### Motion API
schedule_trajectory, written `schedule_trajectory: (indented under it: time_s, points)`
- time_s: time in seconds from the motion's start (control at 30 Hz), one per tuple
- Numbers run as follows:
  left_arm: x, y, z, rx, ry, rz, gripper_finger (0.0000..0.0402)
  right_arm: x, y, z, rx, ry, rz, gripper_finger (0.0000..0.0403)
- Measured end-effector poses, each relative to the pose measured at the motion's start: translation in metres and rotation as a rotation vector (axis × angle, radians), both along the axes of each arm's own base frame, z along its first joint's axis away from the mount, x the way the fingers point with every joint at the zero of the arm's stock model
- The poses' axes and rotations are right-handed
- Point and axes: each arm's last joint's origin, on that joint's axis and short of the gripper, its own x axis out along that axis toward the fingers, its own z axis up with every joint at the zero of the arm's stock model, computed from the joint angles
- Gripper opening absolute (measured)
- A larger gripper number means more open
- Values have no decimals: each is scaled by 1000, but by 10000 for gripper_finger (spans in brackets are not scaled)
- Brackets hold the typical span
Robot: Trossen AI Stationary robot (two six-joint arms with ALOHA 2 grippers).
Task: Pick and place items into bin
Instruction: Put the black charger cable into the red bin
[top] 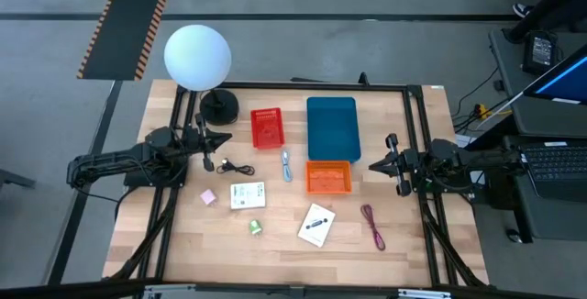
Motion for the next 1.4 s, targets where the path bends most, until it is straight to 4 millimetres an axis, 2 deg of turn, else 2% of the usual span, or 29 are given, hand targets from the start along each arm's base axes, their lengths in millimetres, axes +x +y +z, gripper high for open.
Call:
schedule_trajectory:
  time_s: [0.3,0.7,1.03,1.2,1.4]
  points:
    - [0,0,0,-234,-77,-13,6,0,0,0,24,3,1,0]
    - [0,0,0,-213,-72,2,6,0,-1,0,52,5,-35,0]
    - [1,-5,0,-187,-45,-171,6,0,-2,0,49,3,-84,0]
    - [1,-5,0,-163,-39,-175,6,0,-3,0,56,1,-86,0]
    - [1,-5,0,-217,-53,-177,2,-1,-6,10,130,-65,-181,1]
